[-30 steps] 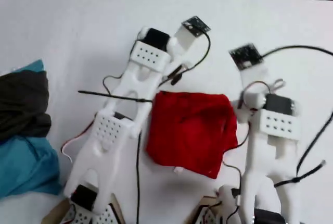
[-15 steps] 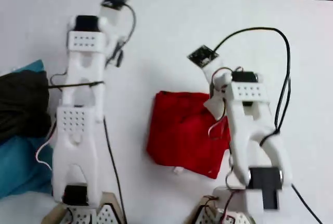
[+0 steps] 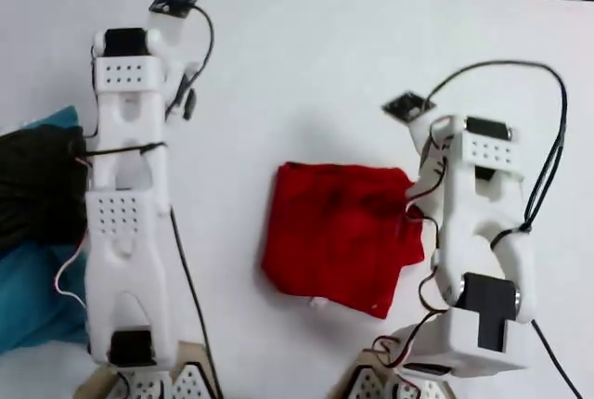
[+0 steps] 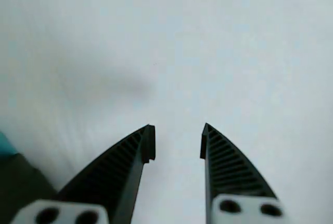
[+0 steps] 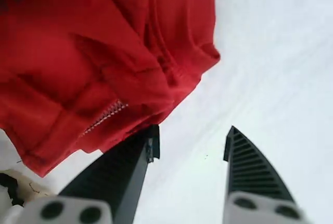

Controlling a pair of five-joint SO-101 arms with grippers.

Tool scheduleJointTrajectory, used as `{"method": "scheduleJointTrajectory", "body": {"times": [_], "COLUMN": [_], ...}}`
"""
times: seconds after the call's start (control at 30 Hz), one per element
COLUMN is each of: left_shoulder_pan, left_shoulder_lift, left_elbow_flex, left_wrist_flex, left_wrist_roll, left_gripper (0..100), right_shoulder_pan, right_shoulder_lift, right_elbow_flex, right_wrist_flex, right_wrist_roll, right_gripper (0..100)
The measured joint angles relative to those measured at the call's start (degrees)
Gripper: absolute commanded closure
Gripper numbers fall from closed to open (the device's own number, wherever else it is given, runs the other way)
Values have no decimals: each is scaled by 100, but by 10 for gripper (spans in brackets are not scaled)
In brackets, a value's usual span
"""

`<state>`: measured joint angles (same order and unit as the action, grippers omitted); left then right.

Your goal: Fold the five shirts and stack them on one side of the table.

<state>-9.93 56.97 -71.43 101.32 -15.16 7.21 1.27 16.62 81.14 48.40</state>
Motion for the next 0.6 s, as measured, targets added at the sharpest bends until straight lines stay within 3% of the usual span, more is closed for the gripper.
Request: {"method": "scheduleJointTrajectory", "body": {"times": [0.3,0.6], "left_shoulder_pan": [0,-105], "left_shoulder_lift": [123,193], "left_elbow_flex": [132,149], "left_wrist_flex": [0,0], "left_wrist_roll": [-35,-35], "left_gripper": [831,831], "right_shoulder_pan": [-1793,-1732], "right_shoulder_lift": [316,1152], "right_elbow_flex": [-642,-352], "right_wrist_flex": [123,-448], "right_wrist_roll": [-862,-686], "right_gripper": [783,783]}}
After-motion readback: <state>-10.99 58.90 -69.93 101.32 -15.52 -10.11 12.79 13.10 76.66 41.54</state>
